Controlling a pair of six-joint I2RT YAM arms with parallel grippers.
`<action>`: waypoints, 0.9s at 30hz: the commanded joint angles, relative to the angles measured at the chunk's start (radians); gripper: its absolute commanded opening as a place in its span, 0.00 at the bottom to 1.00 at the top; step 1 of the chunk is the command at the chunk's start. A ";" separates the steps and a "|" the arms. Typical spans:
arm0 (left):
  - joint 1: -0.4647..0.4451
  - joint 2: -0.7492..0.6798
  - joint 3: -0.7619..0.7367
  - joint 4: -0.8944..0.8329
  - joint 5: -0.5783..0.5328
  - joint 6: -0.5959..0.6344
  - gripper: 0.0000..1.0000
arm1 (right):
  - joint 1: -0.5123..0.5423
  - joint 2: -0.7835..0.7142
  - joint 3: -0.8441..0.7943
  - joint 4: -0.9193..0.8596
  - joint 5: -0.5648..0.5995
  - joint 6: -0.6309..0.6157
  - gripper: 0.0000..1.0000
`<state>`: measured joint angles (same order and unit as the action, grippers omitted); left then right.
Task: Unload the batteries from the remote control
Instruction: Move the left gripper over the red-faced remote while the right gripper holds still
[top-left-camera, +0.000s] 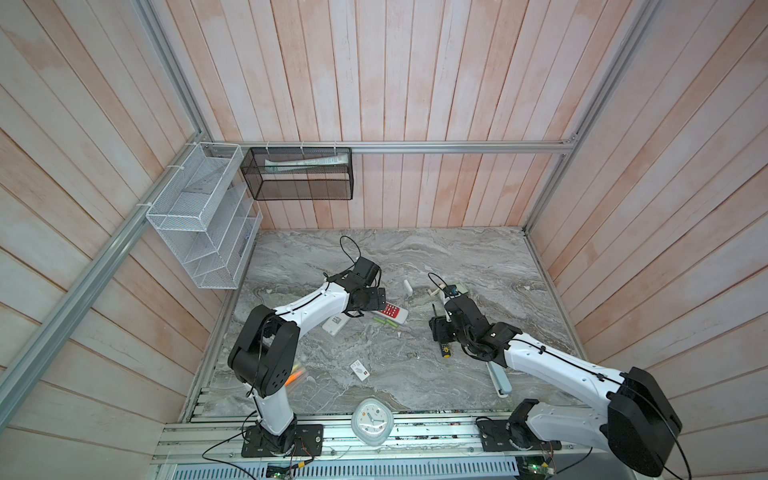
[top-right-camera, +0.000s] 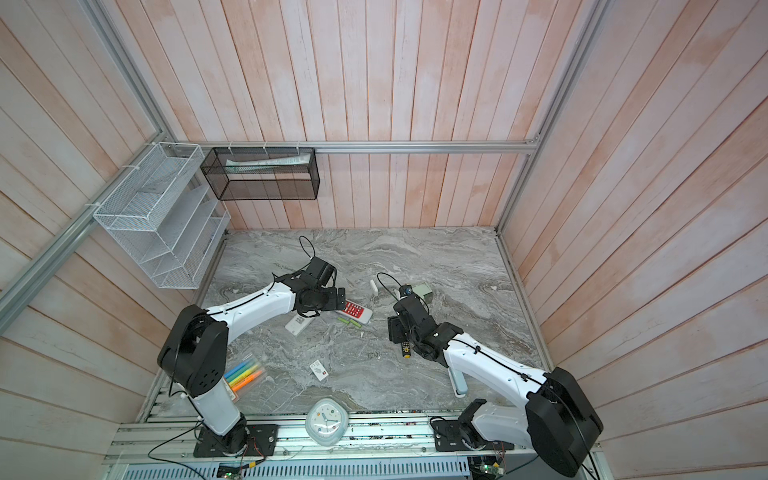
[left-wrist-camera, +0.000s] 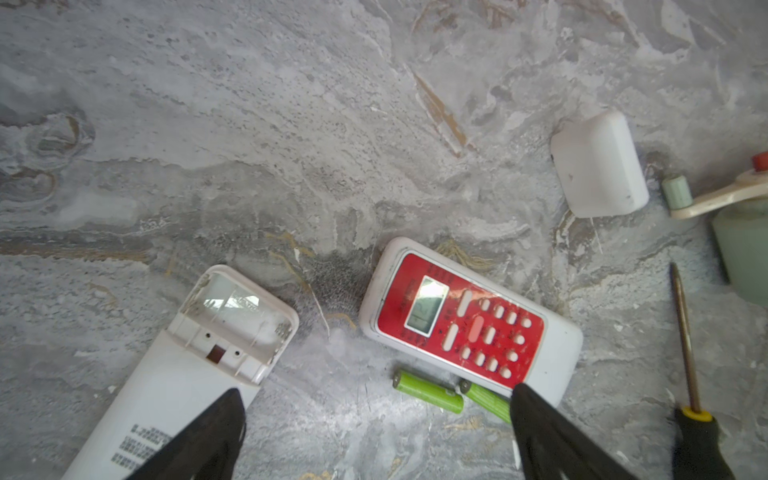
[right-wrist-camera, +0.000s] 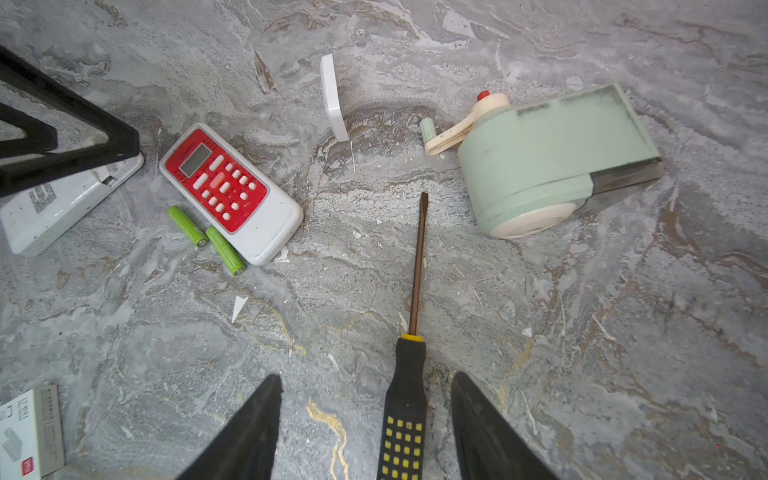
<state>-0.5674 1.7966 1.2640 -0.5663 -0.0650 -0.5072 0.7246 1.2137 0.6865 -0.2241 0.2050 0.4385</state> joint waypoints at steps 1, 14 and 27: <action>-0.026 0.051 0.059 -0.033 -0.038 0.092 1.00 | -0.007 -0.014 -0.019 0.026 0.006 -0.030 0.68; -0.035 0.115 0.107 -0.066 0.071 0.048 1.00 | -0.027 -0.076 -0.087 0.061 -0.013 -0.036 0.71; -0.044 0.187 0.145 -0.070 0.093 -0.004 1.00 | -0.028 -0.064 -0.121 0.102 -0.040 -0.034 0.71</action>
<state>-0.6044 1.9747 1.3880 -0.6434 0.0162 -0.4908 0.7021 1.1431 0.5797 -0.1482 0.1799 0.4137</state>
